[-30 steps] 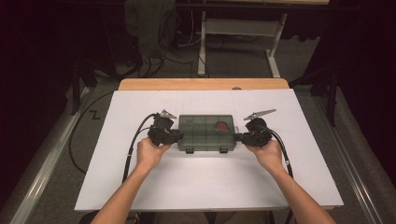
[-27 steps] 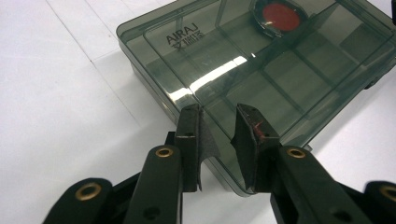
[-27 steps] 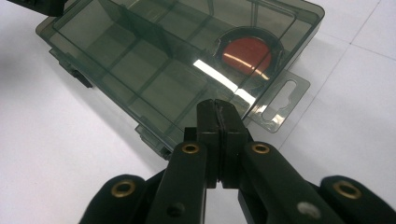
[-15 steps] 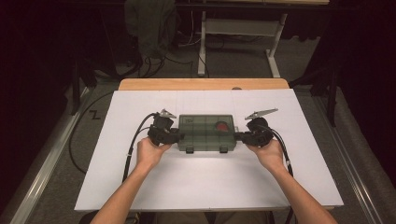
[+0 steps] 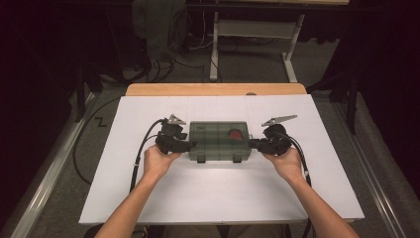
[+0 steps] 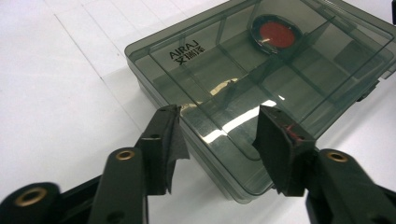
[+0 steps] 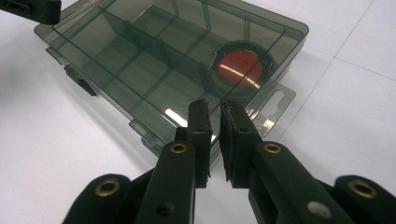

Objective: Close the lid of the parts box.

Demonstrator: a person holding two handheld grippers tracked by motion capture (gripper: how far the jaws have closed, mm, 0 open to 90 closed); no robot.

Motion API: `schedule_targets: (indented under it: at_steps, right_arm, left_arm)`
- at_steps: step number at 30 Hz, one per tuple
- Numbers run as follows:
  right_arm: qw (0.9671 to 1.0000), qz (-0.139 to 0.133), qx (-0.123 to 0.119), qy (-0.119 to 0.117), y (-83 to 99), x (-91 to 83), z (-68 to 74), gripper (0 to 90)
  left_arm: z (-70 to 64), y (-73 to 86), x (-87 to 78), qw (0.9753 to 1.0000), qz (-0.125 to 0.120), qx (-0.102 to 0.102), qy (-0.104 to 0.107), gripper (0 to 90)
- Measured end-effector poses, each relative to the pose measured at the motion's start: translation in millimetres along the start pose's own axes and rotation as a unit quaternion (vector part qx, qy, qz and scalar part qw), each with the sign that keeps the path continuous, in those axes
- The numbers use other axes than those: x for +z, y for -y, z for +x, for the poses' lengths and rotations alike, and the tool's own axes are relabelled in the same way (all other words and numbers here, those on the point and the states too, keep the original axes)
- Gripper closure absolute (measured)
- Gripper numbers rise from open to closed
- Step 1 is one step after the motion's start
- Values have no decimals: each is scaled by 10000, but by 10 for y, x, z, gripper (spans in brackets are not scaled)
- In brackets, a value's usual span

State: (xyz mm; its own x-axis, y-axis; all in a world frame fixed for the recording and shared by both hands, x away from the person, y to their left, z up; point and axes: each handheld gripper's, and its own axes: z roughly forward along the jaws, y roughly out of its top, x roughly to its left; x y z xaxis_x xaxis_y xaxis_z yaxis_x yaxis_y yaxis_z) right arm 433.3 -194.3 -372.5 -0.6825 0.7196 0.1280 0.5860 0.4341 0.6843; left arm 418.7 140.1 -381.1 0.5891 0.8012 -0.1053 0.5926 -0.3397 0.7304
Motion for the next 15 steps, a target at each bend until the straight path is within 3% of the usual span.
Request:
schedule_targets:
  at_steps: [15]
  right_arm:
    - [9999, -132, 75, 32, 13, -76, -34, 784]
  left_arm:
    - [17, 0, -90, 9999, -145, -22, -53, 427]
